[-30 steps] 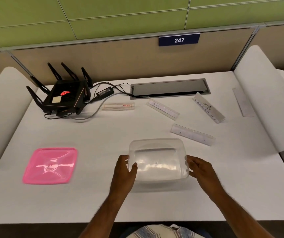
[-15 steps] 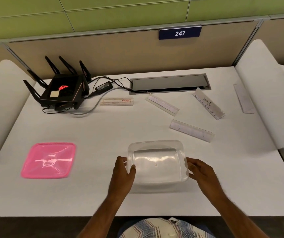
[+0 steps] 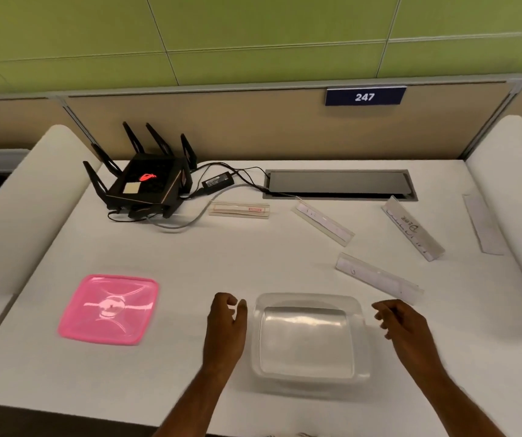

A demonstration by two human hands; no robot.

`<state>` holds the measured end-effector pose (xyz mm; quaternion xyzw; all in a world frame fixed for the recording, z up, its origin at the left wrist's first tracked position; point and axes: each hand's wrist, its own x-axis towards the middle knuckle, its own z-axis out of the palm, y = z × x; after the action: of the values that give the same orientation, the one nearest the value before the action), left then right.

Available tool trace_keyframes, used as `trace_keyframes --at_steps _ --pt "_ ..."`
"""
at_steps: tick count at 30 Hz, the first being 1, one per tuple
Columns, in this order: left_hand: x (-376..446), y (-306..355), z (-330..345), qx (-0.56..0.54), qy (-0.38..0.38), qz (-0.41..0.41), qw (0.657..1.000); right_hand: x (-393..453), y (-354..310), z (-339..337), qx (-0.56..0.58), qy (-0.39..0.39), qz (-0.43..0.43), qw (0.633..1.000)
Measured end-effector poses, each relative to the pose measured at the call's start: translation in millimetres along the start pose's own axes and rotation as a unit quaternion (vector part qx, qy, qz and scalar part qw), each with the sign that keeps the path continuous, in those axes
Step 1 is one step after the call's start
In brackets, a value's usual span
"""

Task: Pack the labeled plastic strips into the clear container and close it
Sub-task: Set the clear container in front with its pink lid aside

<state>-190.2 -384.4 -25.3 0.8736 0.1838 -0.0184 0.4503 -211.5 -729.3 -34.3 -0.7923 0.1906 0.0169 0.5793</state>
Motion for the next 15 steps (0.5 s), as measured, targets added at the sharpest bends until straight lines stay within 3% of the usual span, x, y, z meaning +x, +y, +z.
trace_keyframes --at_steps 5,15 --pt "92 7 -14 -0.027 0.046 -0.004 0.999 87 -50 50 -0.019 -0.032 -0.042 0.998" --pt "188 23 -10 0.001 0.022 0.020 1.000 162 -91 118 0.021 -0.076 -0.033 0.996"
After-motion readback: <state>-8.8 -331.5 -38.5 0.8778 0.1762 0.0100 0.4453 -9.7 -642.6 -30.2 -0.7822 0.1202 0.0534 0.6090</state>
